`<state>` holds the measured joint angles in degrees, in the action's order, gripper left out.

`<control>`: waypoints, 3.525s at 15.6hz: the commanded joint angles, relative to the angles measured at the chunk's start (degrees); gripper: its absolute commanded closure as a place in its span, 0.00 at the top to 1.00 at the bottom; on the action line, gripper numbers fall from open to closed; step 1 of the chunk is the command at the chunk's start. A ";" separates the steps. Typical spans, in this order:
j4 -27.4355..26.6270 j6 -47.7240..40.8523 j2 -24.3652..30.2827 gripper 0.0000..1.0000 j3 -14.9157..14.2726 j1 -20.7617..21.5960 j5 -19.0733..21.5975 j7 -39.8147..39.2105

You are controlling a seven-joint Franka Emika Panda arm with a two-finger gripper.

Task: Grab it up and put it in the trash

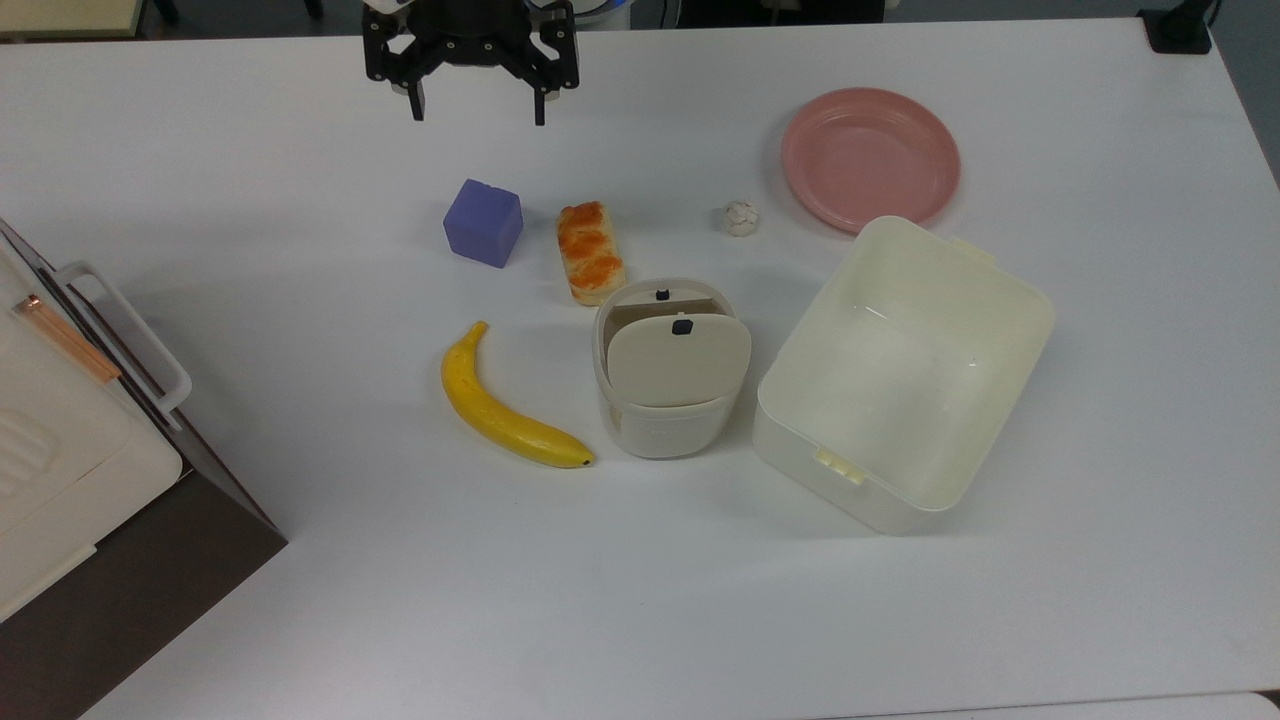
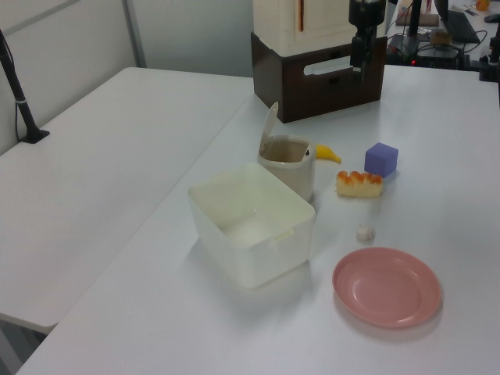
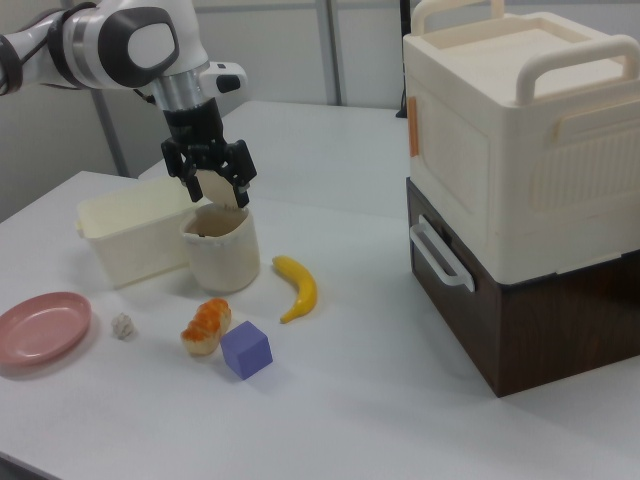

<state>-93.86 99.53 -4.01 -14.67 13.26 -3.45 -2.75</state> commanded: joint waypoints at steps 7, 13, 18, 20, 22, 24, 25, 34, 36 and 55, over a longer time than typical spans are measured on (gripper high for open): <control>-8.61 -0.31 1.29 1.00 0.51 11.25 3.01 4.76; -18.98 11.88 1.03 1.00 0.69 18.20 3.10 11.17; -23.39 18.76 -1.08 0.97 2.45 19.00 3.01 11.54; -23.56 19.81 -2.57 0.96 3.15 19.78 3.10 11.54; -25.49 23.23 -3.63 0.93 3.33 20.49 3.10 11.71; -26.11 25.44 -5.56 0.90 3.41 21.10 3.01 11.80; -26.11 25.88 -6.09 0.90 3.42 21.37 3.01 11.80; -26.03 27.02 -8.90 0.32 5.17 21.63 2.66 11.01; -25.76 27.20 -9.35 0.30 5.17 21.63 2.66 11.01; -1.94 26.93 -9.78 0.31 -4.05 14.34 4.33 2.39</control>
<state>-97.62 122.45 -9.30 -18.13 27.87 -0.34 0.48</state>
